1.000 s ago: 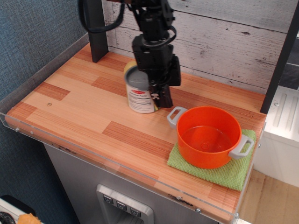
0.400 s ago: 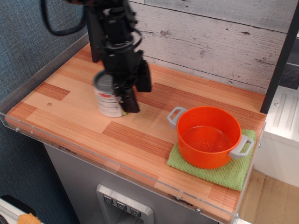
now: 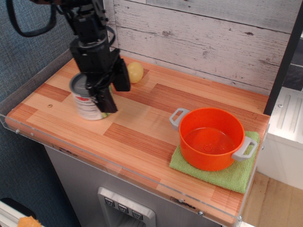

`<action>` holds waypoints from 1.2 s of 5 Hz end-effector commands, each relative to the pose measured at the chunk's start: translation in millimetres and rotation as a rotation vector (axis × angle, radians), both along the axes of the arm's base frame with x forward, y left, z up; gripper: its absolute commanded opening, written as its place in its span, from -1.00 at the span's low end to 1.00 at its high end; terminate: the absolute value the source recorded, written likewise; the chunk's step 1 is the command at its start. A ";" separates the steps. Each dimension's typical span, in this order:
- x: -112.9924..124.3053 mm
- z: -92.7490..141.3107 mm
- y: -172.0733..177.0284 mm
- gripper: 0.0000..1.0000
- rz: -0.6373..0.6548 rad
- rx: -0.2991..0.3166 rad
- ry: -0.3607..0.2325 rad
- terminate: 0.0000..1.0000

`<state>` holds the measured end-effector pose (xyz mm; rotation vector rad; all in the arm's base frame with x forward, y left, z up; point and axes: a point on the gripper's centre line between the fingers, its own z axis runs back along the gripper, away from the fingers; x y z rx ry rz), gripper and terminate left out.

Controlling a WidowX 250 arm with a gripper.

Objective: Move the can to the front left corner of the table

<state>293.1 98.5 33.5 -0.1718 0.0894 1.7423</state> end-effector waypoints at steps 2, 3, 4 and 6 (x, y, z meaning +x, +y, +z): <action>-9.8 37.0 70.5 1.00 -0.038 0.148 -0.020 -1.00; -18.0 39.3 76.4 1.00 -0.004 0.174 0.003 -1.00; -21.7 43.1 75.2 1.00 -0.010 0.168 -0.018 -1.00; -6.8 53.7 52.0 1.00 -0.099 0.135 -0.054 -1.00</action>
